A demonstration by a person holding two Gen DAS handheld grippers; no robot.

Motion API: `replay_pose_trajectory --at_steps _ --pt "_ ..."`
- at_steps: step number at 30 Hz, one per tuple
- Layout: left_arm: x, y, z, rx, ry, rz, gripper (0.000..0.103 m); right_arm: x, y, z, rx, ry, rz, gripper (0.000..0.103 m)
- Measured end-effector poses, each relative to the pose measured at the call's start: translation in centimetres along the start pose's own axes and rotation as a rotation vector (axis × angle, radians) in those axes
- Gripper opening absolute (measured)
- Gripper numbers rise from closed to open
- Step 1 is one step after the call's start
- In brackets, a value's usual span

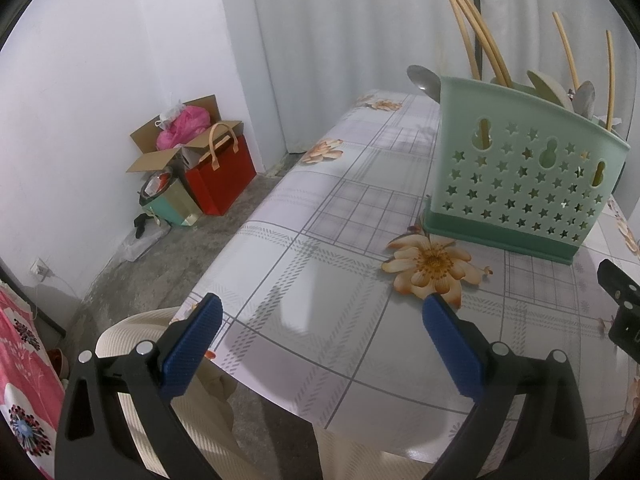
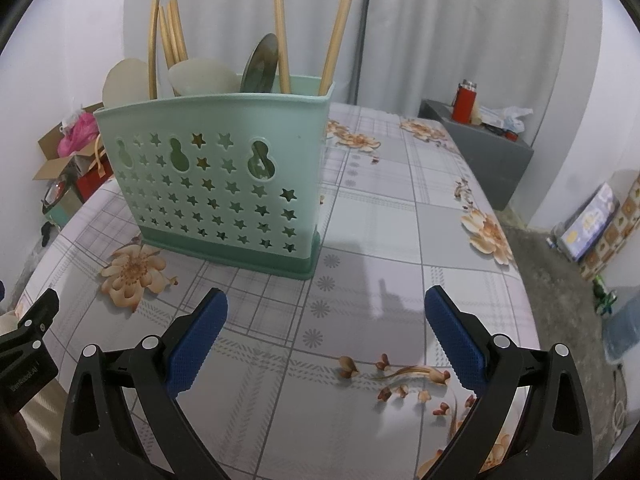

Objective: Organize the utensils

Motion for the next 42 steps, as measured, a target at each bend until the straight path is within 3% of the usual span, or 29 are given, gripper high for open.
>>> replay_pose_trajectory --at_steps 42 --pt "-0.4 -0.1 -0.1 -0.003 0.006 -0.006 0.097 -0.4 -1.1 -0.6 0.008 0.008 -0.013 0.095"
Point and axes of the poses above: each gripper's, at about its wrist camera, not at the fingertips, and z roughly against the way its jaws point, y to its left, x to its top, the point moved 2 cm from there along -z, roughly the way its jaws point, and after that the axes turned 4 degrees about x, right-handed, at the moved point
